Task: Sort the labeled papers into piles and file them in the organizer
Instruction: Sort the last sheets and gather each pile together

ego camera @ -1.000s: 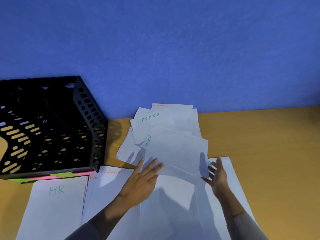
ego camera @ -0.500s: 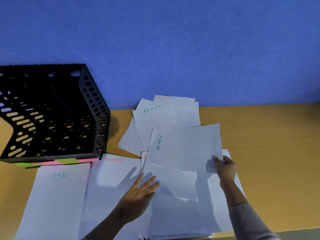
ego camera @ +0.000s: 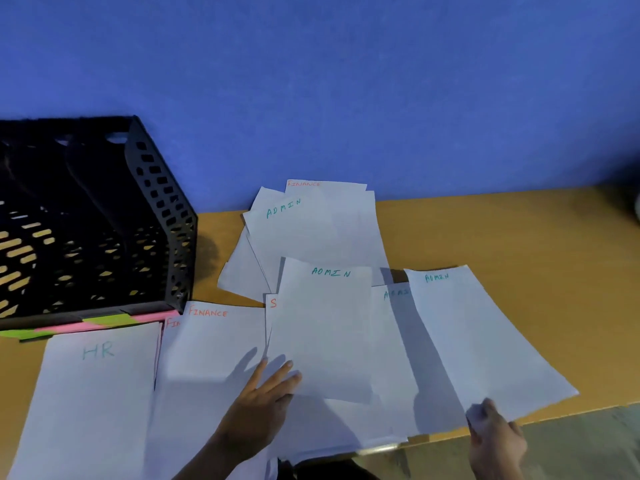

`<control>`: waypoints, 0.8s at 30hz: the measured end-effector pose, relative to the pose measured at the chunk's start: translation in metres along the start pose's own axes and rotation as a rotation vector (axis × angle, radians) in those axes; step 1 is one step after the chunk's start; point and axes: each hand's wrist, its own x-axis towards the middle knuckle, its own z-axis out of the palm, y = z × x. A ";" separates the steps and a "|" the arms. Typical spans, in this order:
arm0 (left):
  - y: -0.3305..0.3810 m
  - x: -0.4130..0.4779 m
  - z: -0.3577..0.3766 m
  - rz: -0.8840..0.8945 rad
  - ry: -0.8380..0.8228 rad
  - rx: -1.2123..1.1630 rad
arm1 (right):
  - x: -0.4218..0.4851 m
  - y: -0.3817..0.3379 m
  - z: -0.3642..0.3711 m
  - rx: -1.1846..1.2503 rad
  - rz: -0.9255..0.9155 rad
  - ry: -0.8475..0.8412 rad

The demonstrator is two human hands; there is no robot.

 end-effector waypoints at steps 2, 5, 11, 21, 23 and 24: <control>0.000 -0.003 0.000 -0.014 0.036 -0.031 | -0.007 0.012 -0.006 0.101 0.096 -0.072; -0.002 -0.007 0.002 -0.030 0.107 -0.071 | -0.009 0.033 -0.010 0.030 0.107 0.071; -0.011 -0.011 0.004 -0.042 0.148 -0.078 | -0.010 0.056 -0.012 -0.074 0.169 0.097; -0.002 -0.004 -0.004 -0.045 0.059 -0.162 | -0.010 0.071 0.012 -0.381 0.052 -0.051; 0.005 0.004 -0.013 -0.063 0.000 -0.183 | -0.008 0.074 0.017 -0.442 0.082 -0.137; 0.009 0.009 -0.018 -0.075 -0.022 -0.200 | -0.008 0.073 0.018 -0.466 0.105 -0.186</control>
